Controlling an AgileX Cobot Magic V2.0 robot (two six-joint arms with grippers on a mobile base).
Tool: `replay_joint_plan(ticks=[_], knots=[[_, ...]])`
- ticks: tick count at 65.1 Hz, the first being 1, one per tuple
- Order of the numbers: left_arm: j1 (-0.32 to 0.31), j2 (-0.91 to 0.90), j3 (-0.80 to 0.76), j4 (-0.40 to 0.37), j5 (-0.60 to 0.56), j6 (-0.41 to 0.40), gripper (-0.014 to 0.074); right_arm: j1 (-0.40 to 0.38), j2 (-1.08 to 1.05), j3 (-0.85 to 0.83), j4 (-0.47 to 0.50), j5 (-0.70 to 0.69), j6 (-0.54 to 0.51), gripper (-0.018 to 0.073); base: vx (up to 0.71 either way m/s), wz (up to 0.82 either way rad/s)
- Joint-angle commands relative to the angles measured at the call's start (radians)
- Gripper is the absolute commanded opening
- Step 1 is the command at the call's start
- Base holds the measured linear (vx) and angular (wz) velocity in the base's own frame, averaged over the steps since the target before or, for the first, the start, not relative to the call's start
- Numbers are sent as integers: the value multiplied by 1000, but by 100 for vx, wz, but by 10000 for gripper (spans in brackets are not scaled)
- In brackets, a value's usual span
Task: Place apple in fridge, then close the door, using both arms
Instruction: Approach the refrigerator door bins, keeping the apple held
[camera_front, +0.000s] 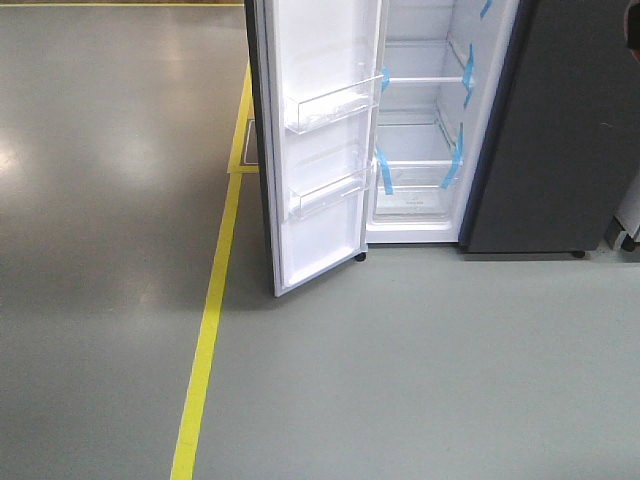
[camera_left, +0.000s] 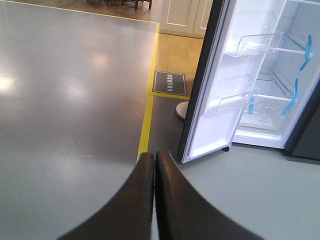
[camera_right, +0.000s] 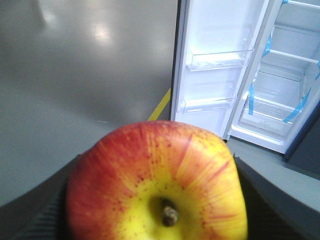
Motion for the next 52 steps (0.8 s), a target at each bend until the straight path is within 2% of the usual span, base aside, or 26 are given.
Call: replay_joint_plan(ticks=[1,52], knots=[[0,-16,28,4,-70,-7,-8,-3,-9,-29,26,-78,-8,-11,15,0],[0,-16,28,4,-70,-7,-8,-3,-9,-29,26,-78,-9,-11,17,-1]])
